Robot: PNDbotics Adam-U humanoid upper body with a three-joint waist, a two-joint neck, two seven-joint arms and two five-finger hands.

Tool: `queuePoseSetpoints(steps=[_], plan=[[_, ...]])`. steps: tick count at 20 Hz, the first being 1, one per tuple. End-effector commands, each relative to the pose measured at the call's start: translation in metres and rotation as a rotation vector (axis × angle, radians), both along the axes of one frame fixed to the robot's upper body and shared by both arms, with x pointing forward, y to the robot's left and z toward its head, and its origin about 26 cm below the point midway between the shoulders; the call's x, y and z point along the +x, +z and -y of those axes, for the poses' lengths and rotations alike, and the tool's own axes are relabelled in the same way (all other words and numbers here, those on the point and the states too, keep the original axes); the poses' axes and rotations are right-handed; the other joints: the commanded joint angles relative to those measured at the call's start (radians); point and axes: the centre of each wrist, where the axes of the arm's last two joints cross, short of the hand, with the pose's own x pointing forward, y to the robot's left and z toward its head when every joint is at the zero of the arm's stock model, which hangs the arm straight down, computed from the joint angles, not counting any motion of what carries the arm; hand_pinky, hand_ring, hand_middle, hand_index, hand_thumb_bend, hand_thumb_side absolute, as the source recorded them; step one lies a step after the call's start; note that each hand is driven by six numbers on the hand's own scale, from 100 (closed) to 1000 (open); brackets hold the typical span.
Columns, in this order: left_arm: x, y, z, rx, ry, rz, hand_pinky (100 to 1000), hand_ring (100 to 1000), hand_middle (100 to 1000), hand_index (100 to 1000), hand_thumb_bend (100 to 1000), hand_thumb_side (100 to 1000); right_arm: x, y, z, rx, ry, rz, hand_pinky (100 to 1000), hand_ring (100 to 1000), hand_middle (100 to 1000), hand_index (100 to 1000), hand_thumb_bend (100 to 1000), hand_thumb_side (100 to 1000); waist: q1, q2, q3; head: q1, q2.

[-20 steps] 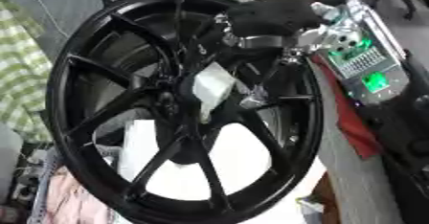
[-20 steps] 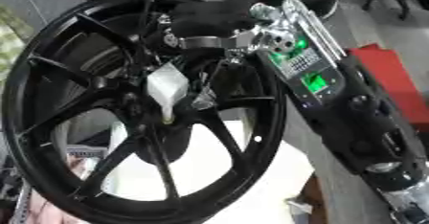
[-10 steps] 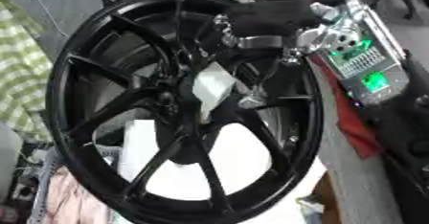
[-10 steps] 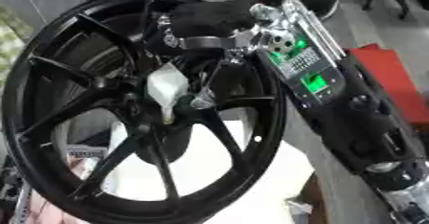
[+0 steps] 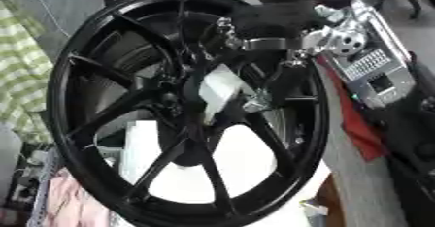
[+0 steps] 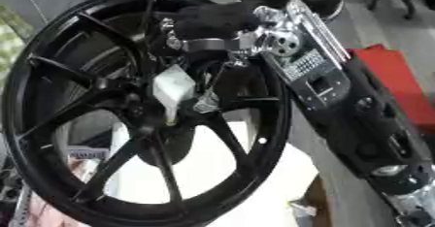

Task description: Pull the pin out of the wheel hub.

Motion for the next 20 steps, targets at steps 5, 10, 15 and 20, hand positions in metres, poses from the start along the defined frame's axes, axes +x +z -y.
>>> queuePoseSetpoints(steps=[5,10,15,20], plan=[[-0.0012,0.0103,0.0006,0.014,-0.001,0.039,795,583,550,713,100,713,0.0024,0.0059,0.0037,-0.071,0.018,0.044,793,775,590,719,413,100,0.008,-0.007,0.005,-0.002,-0.02],[-0.0011,0.0103,0.0008,0.014,-0.002,0.04,796,583,550,713,100,713,0.0031,0.0073,0.0056,-0.071,0.0,0.052,790,774,592,721,415,100,0.009,-0.004,0.004,-0.004,-0.02],[-0.0009,0.0104,0.0012,0.016,-0.006,0.039,798,583,551,713,100,713,0.0026,0.0108,0.0075,-0.06,-0.014,0.058,787,773,599,741,419,100,0.009,-0.005,0.0,-0.005,-0.022],[-0.001,0.0104,0.0009,0.017,-0.005,0.041,799,584,551,713,100,711,0.0028,0.0124,0.0094,-0.051,-0.032,0.053,785,773,599,761,426,100,0.01,-0.008,-0.002,-0.005,-0.023]])
